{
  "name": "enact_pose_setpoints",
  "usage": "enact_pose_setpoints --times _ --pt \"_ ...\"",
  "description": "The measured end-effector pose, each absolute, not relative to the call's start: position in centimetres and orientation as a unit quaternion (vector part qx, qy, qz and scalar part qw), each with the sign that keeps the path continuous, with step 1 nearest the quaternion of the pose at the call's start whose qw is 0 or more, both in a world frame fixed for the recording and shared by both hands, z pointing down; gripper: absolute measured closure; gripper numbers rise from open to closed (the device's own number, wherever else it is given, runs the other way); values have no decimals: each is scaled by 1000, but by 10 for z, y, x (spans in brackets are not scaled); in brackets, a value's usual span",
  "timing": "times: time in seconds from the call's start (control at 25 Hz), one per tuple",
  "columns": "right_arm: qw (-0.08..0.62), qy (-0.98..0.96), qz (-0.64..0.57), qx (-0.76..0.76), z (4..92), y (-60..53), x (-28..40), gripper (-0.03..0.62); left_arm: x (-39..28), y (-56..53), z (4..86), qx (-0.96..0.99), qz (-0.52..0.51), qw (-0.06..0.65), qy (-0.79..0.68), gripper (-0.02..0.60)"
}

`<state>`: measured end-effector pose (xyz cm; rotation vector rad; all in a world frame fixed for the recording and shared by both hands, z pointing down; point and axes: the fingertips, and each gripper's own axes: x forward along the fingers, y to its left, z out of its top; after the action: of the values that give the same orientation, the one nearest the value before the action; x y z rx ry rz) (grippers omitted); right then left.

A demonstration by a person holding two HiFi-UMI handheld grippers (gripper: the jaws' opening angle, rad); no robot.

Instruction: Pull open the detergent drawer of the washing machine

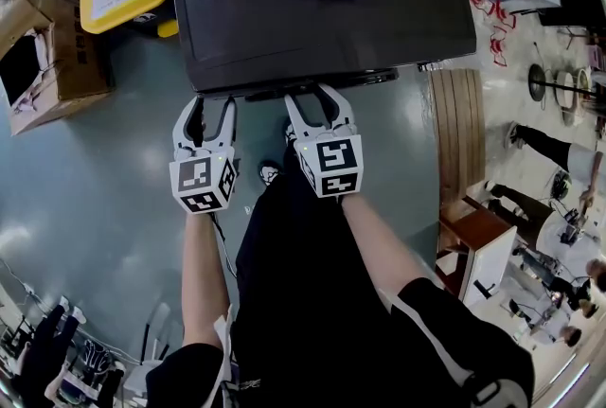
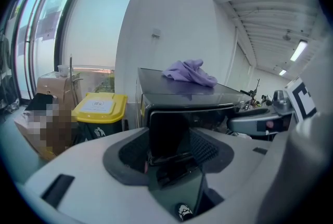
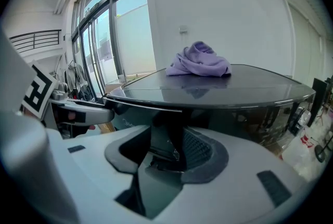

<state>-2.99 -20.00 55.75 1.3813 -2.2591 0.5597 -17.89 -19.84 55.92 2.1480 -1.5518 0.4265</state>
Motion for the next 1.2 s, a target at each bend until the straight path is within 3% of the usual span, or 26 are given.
enact_pose_setpoints --times 0.32,0.84,1.2 --pt "215 -814 199 501 556 -199 -32 388 -178 -196 559 782 160 223 -559 341" --pt "218 -809 194 511 557 -190 -32 408 -178 -188 561 781 152 227 -562 341" --pt "219 -824 194 486 558 -183 -35 365 -177 -181 561 797 157 210 -544 339"
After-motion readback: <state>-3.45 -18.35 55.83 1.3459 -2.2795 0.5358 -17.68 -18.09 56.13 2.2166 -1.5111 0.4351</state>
